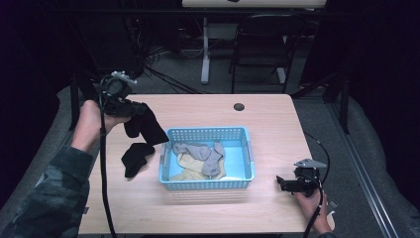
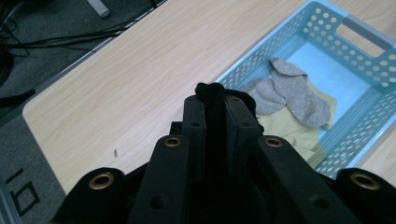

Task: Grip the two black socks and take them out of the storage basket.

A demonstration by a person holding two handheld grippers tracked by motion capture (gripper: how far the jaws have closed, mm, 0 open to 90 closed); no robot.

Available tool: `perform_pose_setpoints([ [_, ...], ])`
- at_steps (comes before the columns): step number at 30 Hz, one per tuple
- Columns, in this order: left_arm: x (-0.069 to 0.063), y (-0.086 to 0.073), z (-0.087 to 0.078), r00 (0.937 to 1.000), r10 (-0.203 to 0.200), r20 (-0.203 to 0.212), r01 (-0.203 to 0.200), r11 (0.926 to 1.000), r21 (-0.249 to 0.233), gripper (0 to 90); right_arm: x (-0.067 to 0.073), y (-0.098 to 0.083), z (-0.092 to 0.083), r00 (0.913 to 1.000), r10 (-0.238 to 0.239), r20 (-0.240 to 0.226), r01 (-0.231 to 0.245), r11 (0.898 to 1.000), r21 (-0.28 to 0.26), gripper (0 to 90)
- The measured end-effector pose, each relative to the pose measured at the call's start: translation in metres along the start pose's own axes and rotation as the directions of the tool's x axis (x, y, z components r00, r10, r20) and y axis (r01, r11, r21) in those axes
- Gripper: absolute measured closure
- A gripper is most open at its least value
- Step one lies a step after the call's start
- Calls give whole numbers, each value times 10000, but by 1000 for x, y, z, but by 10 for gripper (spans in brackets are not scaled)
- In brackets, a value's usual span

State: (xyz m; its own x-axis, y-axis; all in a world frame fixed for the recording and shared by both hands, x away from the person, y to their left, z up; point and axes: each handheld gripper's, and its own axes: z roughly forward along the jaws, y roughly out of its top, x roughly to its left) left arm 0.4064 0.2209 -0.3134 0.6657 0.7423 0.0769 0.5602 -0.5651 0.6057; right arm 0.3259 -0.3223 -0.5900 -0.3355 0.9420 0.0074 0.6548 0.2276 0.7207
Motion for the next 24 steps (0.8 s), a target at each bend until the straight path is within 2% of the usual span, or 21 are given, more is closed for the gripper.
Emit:
perform_pose_setpoints([
  [11,16,-30,-11,9985,-531,-117,531,9986,-5,802,0,0,0,10000,-7,-4,7,10000,7,14],
  [18,26,-51,-12,9963,-849,-125,850,9964,62,802,0,0,0,10000,-9,-2,9,10000,7,14],
  [24,33,-70,-6,9926,-1209,-99,1211,9924,237,801,0,0,0,10000,-7,-5,7,10000,3,14],
])
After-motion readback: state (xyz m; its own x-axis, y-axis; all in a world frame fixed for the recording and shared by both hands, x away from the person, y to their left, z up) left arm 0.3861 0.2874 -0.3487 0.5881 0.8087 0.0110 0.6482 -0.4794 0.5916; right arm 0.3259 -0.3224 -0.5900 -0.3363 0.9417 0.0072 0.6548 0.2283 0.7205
